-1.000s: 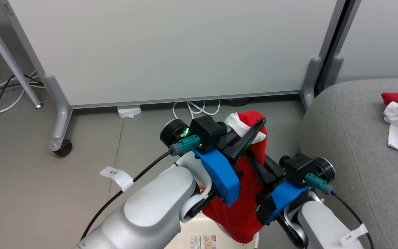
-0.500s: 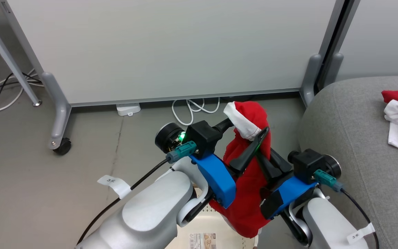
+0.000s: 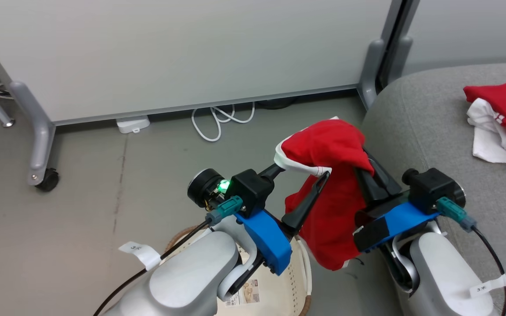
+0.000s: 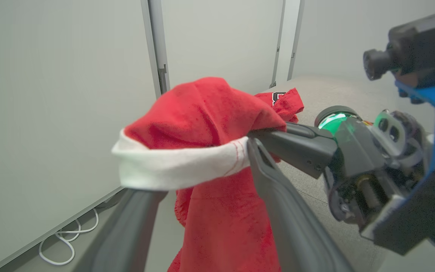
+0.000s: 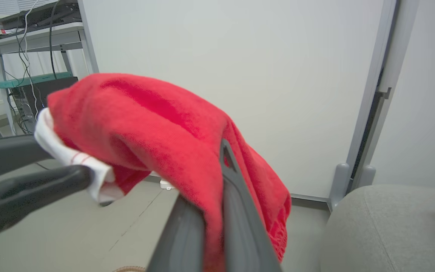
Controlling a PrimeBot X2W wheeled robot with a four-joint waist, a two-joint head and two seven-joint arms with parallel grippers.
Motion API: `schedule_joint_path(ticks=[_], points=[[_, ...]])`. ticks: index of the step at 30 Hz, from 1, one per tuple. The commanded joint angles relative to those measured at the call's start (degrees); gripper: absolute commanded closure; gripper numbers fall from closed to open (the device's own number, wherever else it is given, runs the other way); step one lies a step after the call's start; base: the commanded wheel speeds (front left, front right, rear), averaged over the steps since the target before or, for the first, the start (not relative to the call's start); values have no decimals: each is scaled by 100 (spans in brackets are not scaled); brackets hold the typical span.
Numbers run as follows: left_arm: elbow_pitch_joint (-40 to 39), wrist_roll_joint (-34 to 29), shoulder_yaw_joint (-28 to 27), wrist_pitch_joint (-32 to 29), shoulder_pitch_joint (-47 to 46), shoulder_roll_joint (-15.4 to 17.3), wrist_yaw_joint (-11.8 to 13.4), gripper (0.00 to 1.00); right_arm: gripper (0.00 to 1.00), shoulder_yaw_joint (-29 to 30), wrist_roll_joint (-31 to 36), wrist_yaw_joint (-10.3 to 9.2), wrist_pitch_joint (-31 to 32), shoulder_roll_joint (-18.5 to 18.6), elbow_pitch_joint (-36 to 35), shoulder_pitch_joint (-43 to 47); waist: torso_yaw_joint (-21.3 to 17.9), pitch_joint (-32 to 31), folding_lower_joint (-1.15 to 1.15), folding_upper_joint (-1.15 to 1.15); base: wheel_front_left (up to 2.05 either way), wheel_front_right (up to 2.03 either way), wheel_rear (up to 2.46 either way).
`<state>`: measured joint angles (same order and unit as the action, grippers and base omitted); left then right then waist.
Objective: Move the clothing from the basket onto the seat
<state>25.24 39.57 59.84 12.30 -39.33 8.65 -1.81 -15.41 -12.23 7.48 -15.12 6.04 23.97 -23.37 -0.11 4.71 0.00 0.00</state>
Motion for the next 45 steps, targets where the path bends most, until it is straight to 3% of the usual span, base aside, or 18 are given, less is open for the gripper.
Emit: schedule_joint_path(ticks=[1,23,36,45], points=[[-8,-44,4,47,63,55,32,0,100,94,27,3,-3,49,-78,-84,-189,161,0,0,0,0,0],[-167,-476,-20,262,5,329,181,0,100,1070,112,3,-3,167,-1023,287,-1603,758,0,0,0,0,0],[-148,-630,-75,293,136,296,124,0,100,1531,39,3,-3,128,-1573,969,-1780,745,0,0,0,0,0],[-214,-704,-228,294,51,316,189,0,100,1577,-18,3,-4,262,-1813,308,-1754,928,0,0,0,0,0]])
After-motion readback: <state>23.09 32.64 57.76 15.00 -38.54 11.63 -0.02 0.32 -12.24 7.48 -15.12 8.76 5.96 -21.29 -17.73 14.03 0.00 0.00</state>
